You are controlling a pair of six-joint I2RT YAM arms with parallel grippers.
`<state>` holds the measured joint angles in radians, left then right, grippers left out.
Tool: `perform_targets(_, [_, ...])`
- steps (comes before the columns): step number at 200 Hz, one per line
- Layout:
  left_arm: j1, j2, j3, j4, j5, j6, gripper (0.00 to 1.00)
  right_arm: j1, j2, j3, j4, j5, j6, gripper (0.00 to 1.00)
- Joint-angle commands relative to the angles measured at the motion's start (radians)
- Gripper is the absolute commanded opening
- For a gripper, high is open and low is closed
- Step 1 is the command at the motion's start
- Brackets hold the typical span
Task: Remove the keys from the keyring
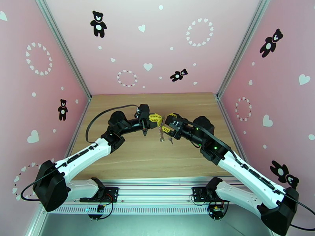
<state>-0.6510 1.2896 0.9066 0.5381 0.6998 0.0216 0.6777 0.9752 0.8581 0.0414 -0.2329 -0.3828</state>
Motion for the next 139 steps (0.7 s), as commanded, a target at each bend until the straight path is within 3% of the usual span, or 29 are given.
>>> perform_targets(1, [0.003, 0.001, 0.031, 0.004, 0.02, -0.006, 0.0, 0.005, -0.01, 0.025, 0.061, 0.0, -0.016, 0.56])
perform_targets(79, [0.004, 0.008, 0.072, -0.04, 0.108, -0.003, 0.0, 0.006, -0.031, 0.044, 0.028, 0.029, -0.098, 0.55])
perform_targets(139, [0.005, 0.008, 0.083, -0.054, 0.099, -0.002, 0.0, 0.005, -0.057, 0.024, 0.052, 0.025, -0.126, 0.48])
